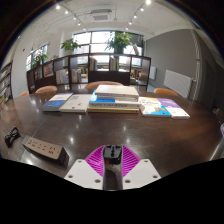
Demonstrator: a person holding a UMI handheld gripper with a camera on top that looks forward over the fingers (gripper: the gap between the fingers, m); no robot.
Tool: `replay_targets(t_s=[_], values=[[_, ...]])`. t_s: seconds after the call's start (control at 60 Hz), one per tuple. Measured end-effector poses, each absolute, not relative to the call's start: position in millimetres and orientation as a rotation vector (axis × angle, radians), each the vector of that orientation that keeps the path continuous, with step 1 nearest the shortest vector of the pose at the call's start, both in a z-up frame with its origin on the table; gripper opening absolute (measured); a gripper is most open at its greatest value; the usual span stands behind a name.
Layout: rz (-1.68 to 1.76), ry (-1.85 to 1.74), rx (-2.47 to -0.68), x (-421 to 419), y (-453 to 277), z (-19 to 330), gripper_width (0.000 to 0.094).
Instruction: Unplug charger
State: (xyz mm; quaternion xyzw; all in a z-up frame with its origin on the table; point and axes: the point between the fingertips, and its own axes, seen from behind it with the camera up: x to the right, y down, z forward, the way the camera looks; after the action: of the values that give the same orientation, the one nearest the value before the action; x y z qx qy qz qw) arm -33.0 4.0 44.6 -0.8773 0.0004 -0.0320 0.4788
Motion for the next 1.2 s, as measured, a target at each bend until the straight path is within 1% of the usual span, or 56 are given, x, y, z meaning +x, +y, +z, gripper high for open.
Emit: replay_targets(t_s=[0.083,0.167,0.267,0.333,0.383,0.533,0.667,0.733,0.767,0.817,0.917,1.2], values=[[-0.055,-0.016,-2.179,-34,0,19,0.0217],[-0.054,-0.034,-2.206,-34,-4,9,0.0245],[-0.031,-0.026,-2.223,-36,-10,7,0.0321],[0.003,-0.004,-2.21,-41,-11,17,0.0478],[0.016,0.01,-2.198,-42,-13,33,0.056],[0.0,0.016,-2.108,-46,-26,111,0.0718],[-0.005,0.028,-2.024,-55,-55,186,0.0747],[0.023,0.04,-2.005,-65,-73,209,0.0766],[0.036,0.044,-1.996,-70,-84,220,0.0754],[0.045,0.049,-1.983,-77,-99,229,0.0759],[0.031,0.051,-1.988,-88,-129,235,0.0759],[-0.024,0.001,-2.044,-125,-200,214,0.0761]])
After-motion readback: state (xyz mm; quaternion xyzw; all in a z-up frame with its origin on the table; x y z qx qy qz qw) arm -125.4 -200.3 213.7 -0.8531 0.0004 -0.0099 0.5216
